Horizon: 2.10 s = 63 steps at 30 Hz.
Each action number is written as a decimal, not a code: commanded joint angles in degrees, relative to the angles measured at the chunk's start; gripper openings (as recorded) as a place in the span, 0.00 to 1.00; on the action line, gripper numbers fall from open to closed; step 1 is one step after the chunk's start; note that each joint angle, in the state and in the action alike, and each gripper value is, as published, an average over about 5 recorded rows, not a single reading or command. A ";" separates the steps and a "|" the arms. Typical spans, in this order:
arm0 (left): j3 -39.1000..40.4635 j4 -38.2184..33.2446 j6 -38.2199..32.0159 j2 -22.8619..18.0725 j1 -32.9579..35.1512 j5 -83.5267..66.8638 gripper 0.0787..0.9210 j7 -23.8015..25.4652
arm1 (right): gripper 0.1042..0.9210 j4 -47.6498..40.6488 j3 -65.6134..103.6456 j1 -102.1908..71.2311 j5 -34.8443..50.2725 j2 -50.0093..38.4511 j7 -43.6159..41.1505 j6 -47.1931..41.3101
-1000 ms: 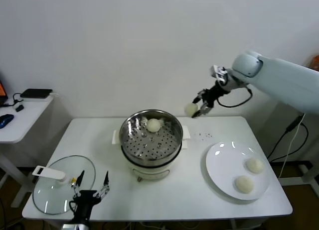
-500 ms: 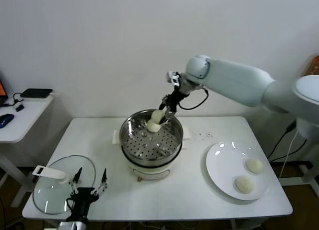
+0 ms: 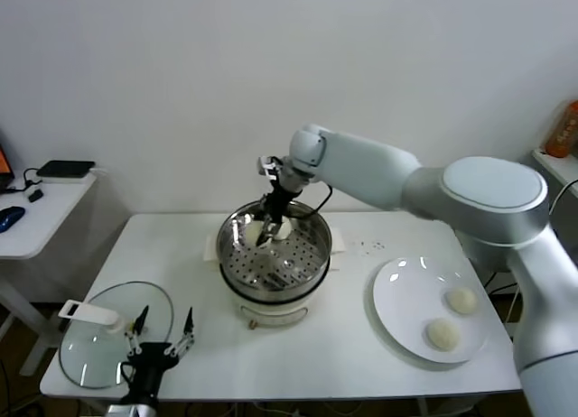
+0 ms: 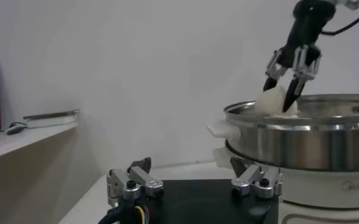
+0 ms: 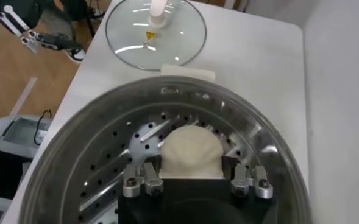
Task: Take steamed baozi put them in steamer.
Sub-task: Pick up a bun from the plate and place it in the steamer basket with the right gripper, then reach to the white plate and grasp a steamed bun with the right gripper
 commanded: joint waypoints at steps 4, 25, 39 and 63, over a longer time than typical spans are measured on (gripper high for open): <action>-0.20 0.11 -0.37 -0.12 0.43 -0.31 0.88 -0.07 | 0.67 -3.66 1.42 -3.43 -3.29 4.35 -0.11 0.20; -0.23 -0.04 0.05 -0.17 0.04 0.03 0.88 -0.09 | 0.88 -1.97 2.64 -3.44 -8.17 2.49 -1.27 1.14; 0.56 -0.58 0.49 -0.33 -0.20 0.58 0.88 -0.18 | 0.88 18.24 -1.26 12.97 -0.14 -16.76 -2.91 0.83; 1.61 -1.55 0.32 -0.40 0.85 0.70 0.88 -0.04 | 0.88 39.85 -2.44 3.81 -29.36 -60.18 -10.55 7.05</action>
